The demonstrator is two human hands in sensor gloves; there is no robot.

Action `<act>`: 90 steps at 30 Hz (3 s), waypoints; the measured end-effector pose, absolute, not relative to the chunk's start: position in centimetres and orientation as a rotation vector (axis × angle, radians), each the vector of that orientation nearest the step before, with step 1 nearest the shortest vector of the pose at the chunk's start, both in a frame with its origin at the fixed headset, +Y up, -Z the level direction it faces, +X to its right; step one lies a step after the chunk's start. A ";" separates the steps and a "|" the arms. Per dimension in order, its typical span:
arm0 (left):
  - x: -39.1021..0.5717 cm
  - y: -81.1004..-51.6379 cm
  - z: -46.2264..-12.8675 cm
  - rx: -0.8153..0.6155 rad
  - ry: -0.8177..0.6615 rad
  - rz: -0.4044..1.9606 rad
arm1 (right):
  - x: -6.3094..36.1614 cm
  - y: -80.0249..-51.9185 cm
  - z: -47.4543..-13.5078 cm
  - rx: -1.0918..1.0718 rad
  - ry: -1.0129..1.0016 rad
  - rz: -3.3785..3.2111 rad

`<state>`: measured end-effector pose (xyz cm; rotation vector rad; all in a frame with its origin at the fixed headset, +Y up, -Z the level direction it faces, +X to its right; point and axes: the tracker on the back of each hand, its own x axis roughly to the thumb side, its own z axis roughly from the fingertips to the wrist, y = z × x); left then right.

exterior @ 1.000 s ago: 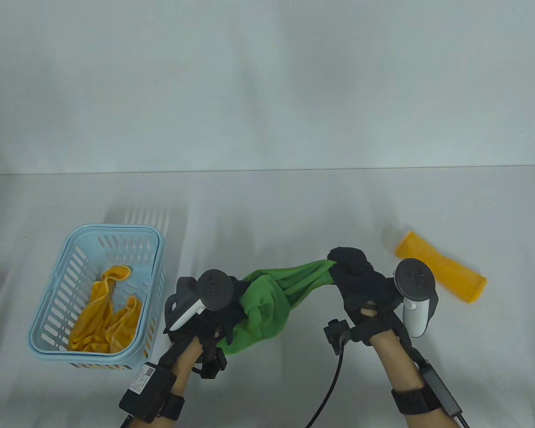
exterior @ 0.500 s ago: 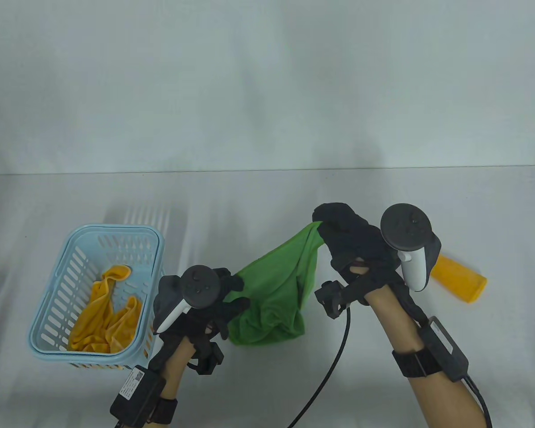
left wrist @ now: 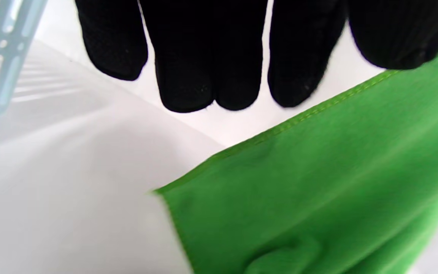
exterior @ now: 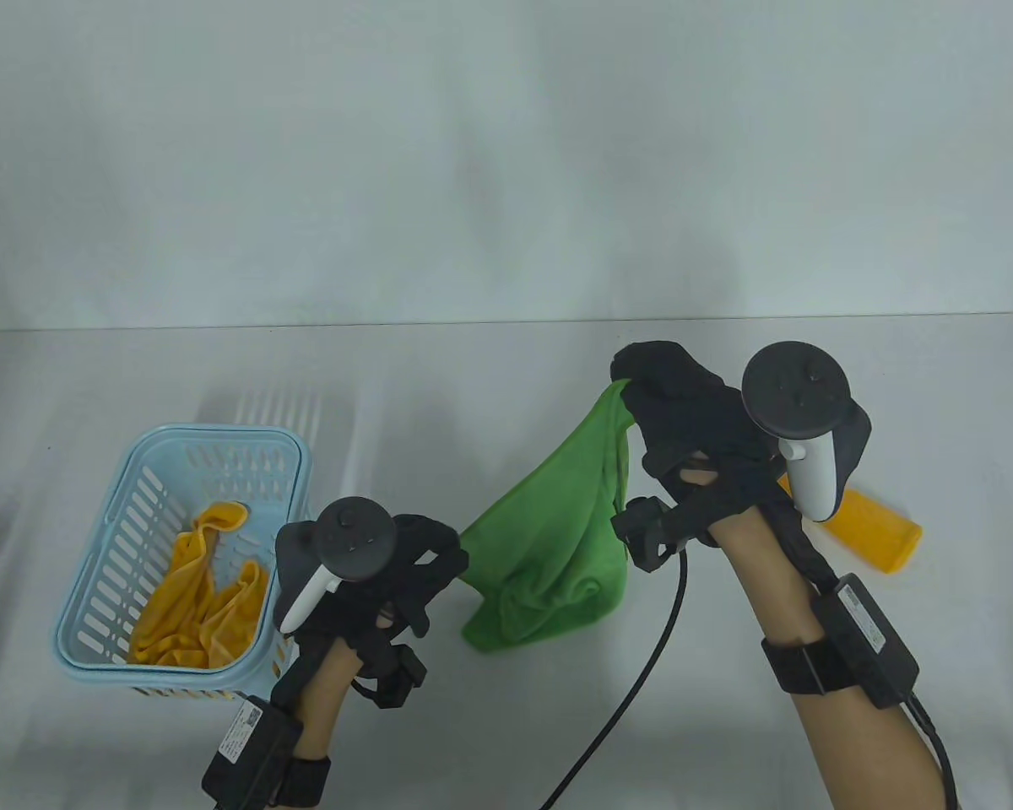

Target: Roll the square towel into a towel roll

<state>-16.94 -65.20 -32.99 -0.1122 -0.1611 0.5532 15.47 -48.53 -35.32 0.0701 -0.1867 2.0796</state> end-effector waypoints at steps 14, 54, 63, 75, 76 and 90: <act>-16.0 -68.7 -34.3 -0.212 -0.084 0.460 | 14.0 -45.3 -34.1 0.240 -0.129 2.154; -14.3 -71.9 -35.6 -0.413 -0.158 0.515 | 10.2 -43.3 -32.9 0.509 -0.014 2.149; -12.9 -72.0 -35.0 -0.474 -0.236 0.546 | 11.3 -43.6 -33.3 0.463 -0.005 2.142; -11.0 -70.4 -32.6 -0.434 -0.278 0.342 | 12.5 -43.4 -34.3 0.329 -0.131 2.150; -10.9 -70.4 -32.6 -0.427 -0.272 0.330 | 12.6 -43.4 -34.4 0.328 -0.126 2.144; -9.9 -72.7 -33.7 -0.504 -0.273 0.434 | 11.1 -43.5 -34.1 0.386 -0.087 2.151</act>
